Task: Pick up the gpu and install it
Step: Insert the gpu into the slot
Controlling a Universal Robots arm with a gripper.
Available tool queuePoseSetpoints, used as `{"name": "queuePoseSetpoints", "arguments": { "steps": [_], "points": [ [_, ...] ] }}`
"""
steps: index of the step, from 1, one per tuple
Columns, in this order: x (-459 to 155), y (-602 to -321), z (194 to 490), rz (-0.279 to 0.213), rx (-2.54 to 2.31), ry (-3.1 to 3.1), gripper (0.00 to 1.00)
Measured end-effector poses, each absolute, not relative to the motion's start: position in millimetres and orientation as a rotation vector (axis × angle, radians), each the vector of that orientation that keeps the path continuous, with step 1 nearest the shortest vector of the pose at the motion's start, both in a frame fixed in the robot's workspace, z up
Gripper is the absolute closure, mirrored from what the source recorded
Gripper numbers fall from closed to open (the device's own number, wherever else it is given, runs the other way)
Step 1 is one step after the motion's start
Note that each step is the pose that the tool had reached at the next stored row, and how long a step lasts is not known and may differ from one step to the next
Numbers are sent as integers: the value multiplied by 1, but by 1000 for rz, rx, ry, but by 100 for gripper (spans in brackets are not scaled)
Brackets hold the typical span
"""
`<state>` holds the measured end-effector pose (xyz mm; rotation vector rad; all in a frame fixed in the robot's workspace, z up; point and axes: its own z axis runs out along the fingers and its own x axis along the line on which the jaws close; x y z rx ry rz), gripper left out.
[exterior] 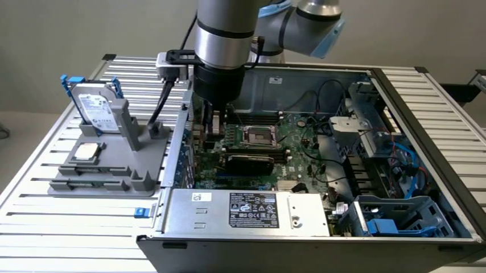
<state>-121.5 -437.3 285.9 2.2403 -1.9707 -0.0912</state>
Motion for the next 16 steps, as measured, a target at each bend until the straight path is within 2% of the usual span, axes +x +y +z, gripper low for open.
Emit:
{"name": "queuePoseSetpoints", "arguments": {
  "steps": [9, 10, 11, 14, 15, 16],
  "points": [
    [-106, -438, 287, -96, 2253, -1949, 88],
    [-105, -438, 287, -96, 2254, -1947, 83],
    [-103, -438, 287, -97, 2256, -1944, 83],
    [-97, -438, 287, -97, 2260, -1938, 64],
    [-94, -438, 287, -97, 2261, -1937, 64],
    [-90, -438, 287, -97, 2262, -1936, 58]
  ]
}}
